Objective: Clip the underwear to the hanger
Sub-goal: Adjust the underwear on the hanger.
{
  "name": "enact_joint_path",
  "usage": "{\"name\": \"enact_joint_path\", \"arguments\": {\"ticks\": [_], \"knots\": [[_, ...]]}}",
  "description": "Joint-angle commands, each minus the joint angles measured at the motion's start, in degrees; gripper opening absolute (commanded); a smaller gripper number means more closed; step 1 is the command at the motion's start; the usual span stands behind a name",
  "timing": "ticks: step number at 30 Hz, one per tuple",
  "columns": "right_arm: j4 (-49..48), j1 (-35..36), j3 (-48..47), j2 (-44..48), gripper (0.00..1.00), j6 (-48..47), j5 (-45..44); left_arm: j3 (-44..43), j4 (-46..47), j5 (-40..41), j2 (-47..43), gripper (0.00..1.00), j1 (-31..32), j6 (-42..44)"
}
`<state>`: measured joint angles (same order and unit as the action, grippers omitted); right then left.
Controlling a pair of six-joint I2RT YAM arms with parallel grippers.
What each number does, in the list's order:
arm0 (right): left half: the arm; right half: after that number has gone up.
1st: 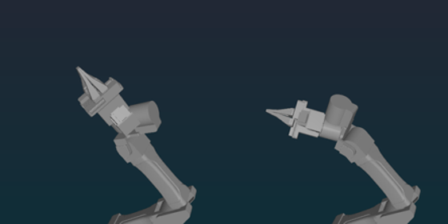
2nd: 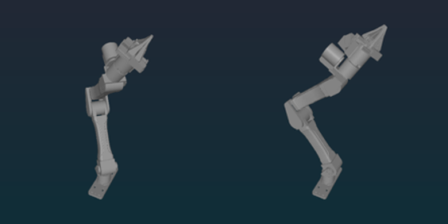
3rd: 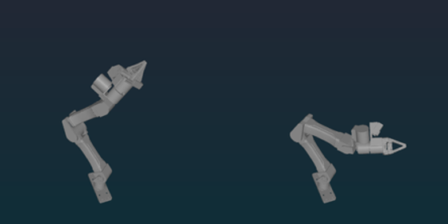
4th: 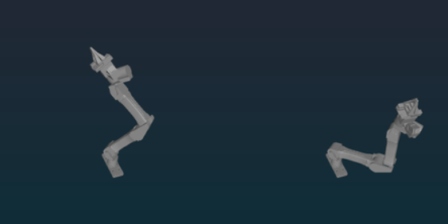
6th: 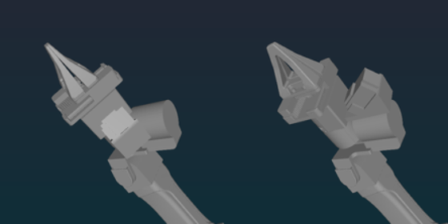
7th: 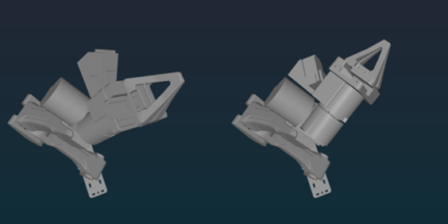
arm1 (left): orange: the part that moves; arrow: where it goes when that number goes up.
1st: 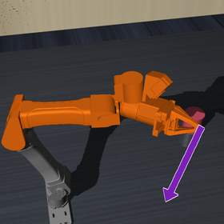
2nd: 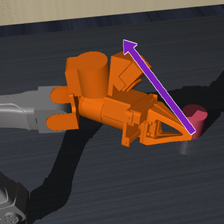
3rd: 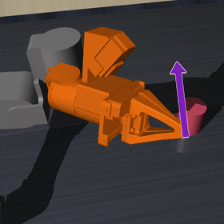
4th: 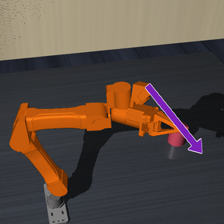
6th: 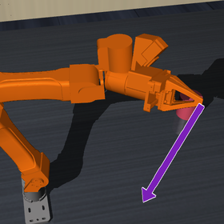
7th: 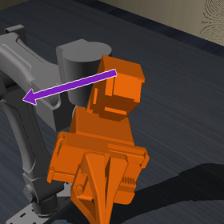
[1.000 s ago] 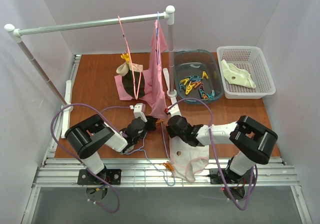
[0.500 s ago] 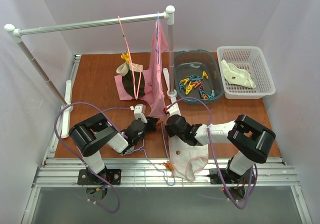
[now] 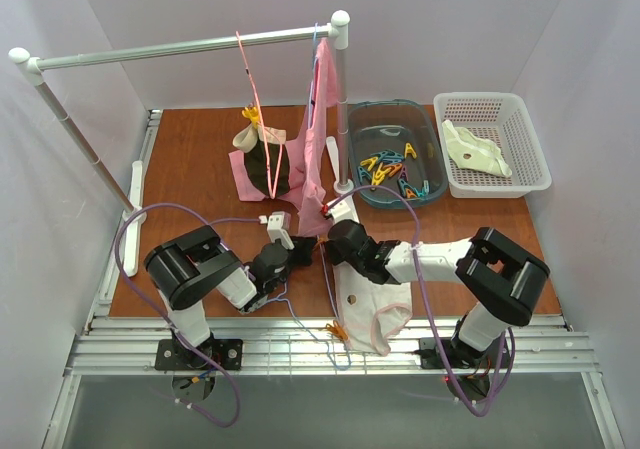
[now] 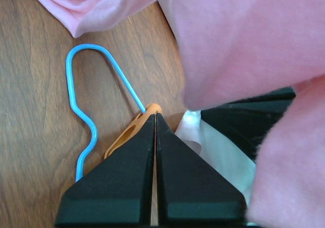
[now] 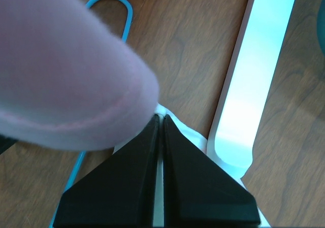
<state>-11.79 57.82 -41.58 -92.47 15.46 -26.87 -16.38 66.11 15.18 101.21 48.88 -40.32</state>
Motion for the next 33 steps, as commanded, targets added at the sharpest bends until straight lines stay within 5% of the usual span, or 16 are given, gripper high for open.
{"name": "enact_joint_path", "arguments": {"ticks": [1, 18, 32, 33], "knots": [[-0.25, -0.87, -2.45, -1.22, 0.01, -1.05, -1.43, 2.41, -3.45, -0.33, 2.67, 0.00, 0.25, 0.32], [-0.34, -2.63, -6.32, -4.92, 0.01, -2.72, -0.46, 5.13, 5.79, -1.64, 7.60, 0.00, 0.25, -0.03], [0.63, -2.72, 0.35, 3.25, 0.01, -1.93, -2.22, 4.25, -4.12, -1.82, -3.81, 0.00, 0.25, 2.08], [0.63, -2.72, 0.80, 4.74, 0.07, -1.93, -2.13, 4.17, -5.19, -1.82, -4.87, 0.00, 0.25, 2.60]]}}
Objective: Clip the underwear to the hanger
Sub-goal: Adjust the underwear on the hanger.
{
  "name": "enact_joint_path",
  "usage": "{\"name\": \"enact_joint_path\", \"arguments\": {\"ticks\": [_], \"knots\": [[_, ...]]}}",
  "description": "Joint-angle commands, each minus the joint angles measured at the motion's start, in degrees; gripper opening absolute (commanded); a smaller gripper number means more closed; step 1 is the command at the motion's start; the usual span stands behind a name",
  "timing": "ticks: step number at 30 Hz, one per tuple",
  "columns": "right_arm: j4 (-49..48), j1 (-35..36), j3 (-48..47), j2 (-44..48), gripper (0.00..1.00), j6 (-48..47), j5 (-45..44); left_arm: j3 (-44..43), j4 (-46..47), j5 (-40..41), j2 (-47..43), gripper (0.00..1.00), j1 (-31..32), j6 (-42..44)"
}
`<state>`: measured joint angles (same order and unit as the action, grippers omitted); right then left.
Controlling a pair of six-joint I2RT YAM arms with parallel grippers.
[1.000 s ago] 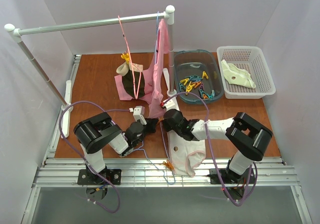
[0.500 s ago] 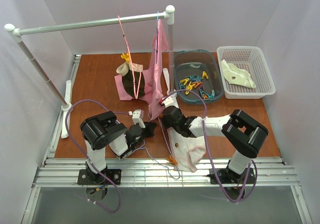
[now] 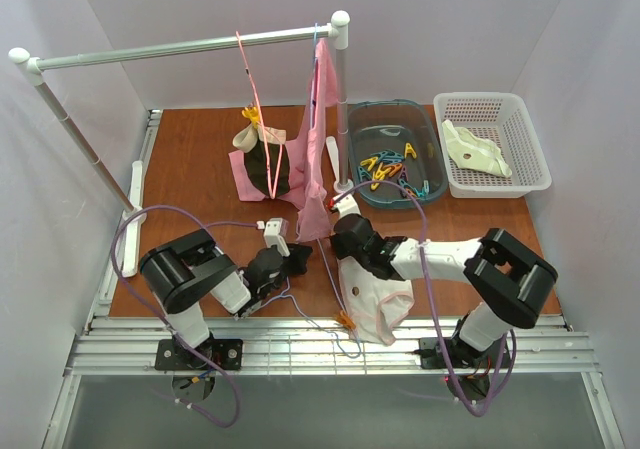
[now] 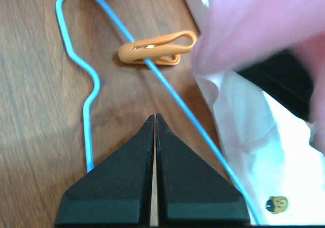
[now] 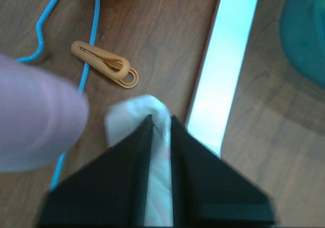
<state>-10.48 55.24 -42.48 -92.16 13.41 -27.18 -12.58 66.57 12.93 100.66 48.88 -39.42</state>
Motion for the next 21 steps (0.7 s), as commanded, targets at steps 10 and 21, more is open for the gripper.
{"name": "enact_joint_path", "arguments": {"ticks": [10, 21], "knots": [[-3.31, -0.22, -0.58, 5.86, 0.45, -3.47, 6.34, 0.98, -13.21, -0.27, -14.35, 0.00, 0.34, 4.26], [-8.32, -2.42, -4.63, -4.07, 0.42, -4.27, 8.54, 1.06, -18.22, -0.98, -20.24, 0.67, 0.42, 4.70]]}}
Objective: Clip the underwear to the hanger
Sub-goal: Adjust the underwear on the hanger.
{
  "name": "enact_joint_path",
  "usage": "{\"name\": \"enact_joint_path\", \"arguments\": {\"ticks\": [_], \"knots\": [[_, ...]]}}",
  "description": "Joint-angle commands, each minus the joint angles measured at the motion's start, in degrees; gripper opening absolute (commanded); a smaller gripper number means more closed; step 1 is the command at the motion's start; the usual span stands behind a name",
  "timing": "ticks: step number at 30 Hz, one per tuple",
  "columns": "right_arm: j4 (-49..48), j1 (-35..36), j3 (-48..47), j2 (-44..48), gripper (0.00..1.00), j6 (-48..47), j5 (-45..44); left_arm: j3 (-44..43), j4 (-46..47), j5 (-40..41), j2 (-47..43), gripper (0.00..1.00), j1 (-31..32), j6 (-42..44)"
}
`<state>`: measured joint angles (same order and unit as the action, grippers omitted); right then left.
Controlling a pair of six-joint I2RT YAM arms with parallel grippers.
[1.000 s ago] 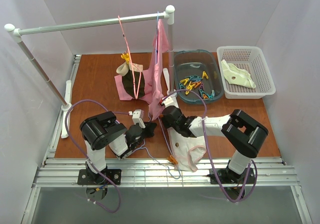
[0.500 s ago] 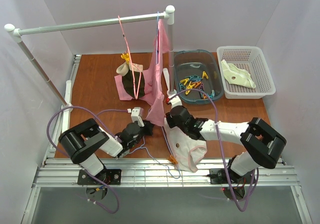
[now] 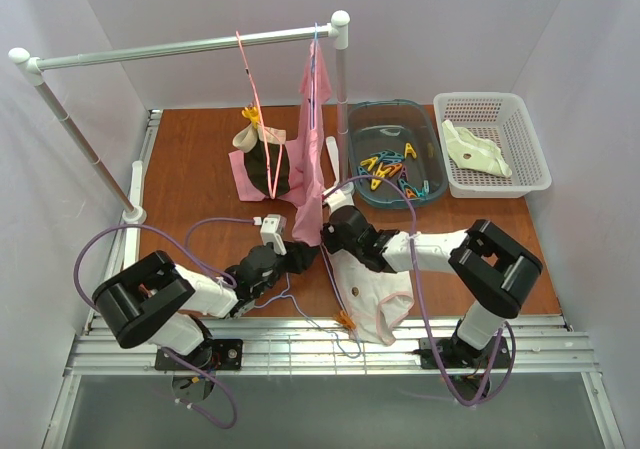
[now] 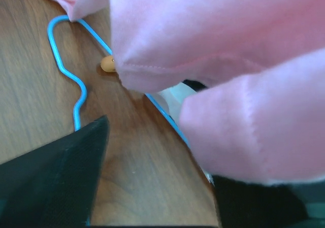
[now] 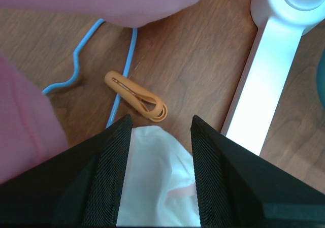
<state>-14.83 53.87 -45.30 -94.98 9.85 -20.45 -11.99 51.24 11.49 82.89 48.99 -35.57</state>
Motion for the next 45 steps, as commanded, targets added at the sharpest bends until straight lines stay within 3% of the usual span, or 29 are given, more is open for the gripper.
{"name": "enact_joint_path", "arguments": {"ticks": [1, 15, 27, 45], "knots": [[-4.41, -1.39, -1.90, -1.70, 0.42, -0.62, 1.99, 0.47, -3.16, 0.64, -2.73, 0.74, 0.31, 0.86], [-13.91, -3.68, 1.09, -6.18, 0.42, -4.39, 13.59, 2.14, -3.78, 1.26, -4.05, 0.77, 0.40, -0.02], [-14.87, -3.68, 1.09, -7.86, 0.21, -2.20, 14.73, 3.81, -3.96, 2.05, -5.28, 0.77, 0.40, -0.73], [-15.14, -3.77, -0.58, -7.15, 0.24, 1.49, 14.30, 7.59, -5.27, 3.98, -9.33, 0.77, 0.40, -2.13]]}}
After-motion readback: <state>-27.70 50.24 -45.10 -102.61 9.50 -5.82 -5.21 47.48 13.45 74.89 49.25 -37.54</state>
